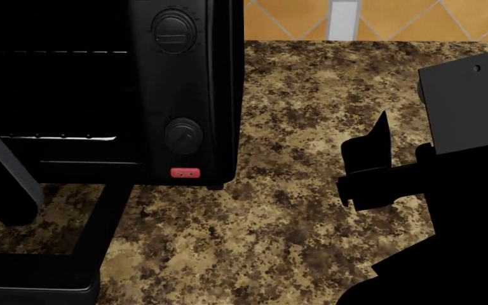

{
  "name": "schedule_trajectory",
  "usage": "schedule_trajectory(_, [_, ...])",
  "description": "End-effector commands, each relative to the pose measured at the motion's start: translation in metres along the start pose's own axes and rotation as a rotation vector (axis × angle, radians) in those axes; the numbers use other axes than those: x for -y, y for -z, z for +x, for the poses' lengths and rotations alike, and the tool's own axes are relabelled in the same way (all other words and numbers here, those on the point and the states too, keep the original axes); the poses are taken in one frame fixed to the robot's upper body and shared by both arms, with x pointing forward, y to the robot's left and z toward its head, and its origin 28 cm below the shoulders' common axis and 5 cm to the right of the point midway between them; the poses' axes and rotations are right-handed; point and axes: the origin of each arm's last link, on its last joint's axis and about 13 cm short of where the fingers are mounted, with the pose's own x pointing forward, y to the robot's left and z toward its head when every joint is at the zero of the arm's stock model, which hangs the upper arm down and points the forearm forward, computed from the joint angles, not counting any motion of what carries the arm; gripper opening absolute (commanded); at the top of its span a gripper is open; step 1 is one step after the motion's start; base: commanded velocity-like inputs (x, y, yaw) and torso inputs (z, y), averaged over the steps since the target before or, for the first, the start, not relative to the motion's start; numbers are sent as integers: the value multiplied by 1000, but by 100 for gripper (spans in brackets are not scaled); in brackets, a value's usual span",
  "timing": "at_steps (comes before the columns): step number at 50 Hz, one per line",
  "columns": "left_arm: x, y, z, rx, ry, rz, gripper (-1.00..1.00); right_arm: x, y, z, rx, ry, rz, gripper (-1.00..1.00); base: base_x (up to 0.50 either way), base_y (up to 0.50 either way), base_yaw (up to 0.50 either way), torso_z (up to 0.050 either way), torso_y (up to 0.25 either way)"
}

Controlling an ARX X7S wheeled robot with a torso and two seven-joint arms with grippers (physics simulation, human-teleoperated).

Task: Fully slide the toaster oven rack0 out.

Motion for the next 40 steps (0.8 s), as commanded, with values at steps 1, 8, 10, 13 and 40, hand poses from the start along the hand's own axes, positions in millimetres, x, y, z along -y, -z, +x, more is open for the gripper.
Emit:
schedule_trajectory(1, [25,25,8,-103,168,25,100,0,1,0,3,6,4,100,0,3,0,0,0])
schedule_trajectory(8, [33,27,23,-107,172,57,100,1,2,-2,2,11,8,100,4,0,0,-3,0])
schedule_trajectory(10, [36,28,27,-107,176,71,100,1,2,-3,3,11,7,100,0,0,0,0,0])
schedule_trajectory(13, [37,29,34,-108,176,72,100,1,3,-3,1,13,9,100,4,0,0,-4,0])
schedule_trajectory(40, [37,11,-16,-35,153,54,-100,1,0,-4,17,8,10,100,-5,3,6,-3,0])
